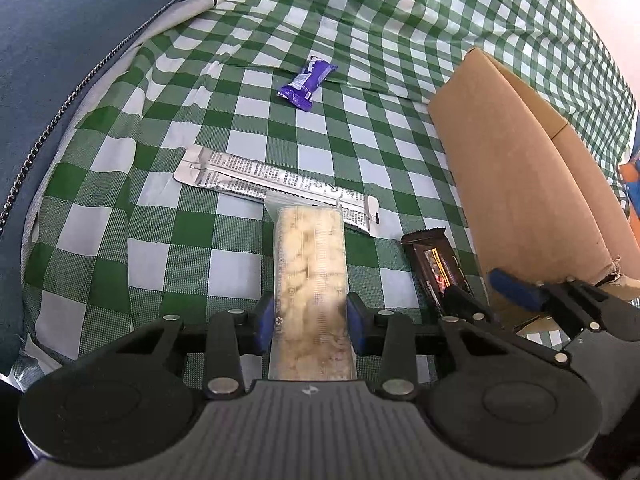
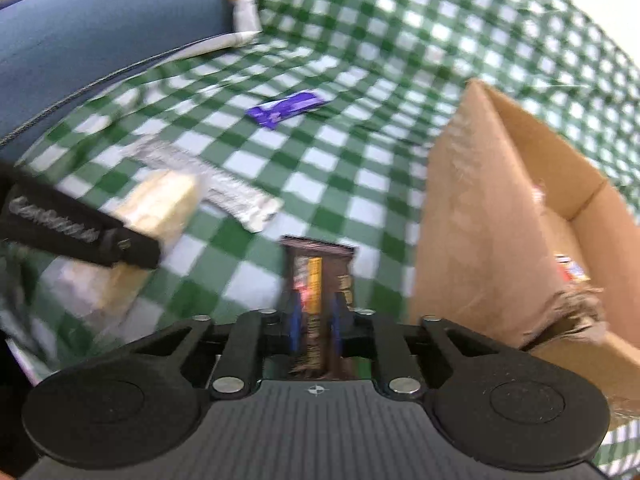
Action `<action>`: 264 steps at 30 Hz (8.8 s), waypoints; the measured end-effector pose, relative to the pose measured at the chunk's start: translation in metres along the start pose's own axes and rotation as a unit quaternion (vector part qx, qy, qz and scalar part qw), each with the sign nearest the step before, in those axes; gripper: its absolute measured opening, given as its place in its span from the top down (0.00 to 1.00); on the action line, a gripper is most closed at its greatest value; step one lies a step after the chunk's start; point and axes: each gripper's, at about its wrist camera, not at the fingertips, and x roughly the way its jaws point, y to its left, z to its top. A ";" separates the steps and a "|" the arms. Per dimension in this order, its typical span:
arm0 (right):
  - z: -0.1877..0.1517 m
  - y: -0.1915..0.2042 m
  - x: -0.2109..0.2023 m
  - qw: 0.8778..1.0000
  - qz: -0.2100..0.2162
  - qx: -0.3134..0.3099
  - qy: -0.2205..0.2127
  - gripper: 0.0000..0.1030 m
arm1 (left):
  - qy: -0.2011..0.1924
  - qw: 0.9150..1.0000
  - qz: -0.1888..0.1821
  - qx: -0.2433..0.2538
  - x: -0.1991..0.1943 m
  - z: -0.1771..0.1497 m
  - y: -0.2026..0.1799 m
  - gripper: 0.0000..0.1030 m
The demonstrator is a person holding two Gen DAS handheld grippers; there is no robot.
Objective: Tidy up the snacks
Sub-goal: 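Lift the rice cracker bar and chocolate bar toward the box, then carry the rice cracker bar and chocolate bar over the box with both tools, then open the left tool to drop the rice cracker bar while the right tool drops the chocolate bar, then move both tools back to the snacks and grasp the purple candy bar with the left tool, then hold the purple candy bar in the left tool while the right tool grasps the silver stick packet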
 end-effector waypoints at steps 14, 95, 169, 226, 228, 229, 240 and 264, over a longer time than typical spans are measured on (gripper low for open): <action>-0.003 0.012 0.003 0.999 -0.010 -0.049 0.001 0.57 | 0.003 1.000 0.003 -0.003 0.002 0.001 0.001 0.60; 0.012 -0.233 -0.103 0.945 -0.206 0.155 -0.204 0.60 | -0.201 0.957 -0.172 0.115 -0.077 0.073 -0.190 0.61; 0.039 -0.245 -0.055 0.945 -0.248 0.175 -0.121 0.60 | -0.163 0.944 -0.244 0.150 0.030 0.110 -0.244 0.61; 0.093 0.021 -0.010 0.979 0.128 -0.094 -0.126 0.68 | -0.177 0.975 0.002 0.136 0.003 0.152 0.001 0.83; 0.092 0.029 0.000 0.979 0.128 -0.111 -0.110 0.63 | -0.175 0.975 0.003 0.134 0.008 0.153 0.002 0.83; 0.091 0.032 0.004 0.979 0.131 -0.114 -0.110 0.59 | -0.173 0.976 0.005 0.132 0.009 0.154 0.004 0.83; 0.073 0.045 0.053 0.974 0.183 -0.127 -0.037 0.35 | -0.162 0.980 0.012 0.117 0.019 0.160 0.009 0.83; 0.077 0.024 0.050 0.980 0.171 -0.086 -0.051 0.42 | -0.081 0.995 -0.007 0.059 0.079 0.169 0.014 0.65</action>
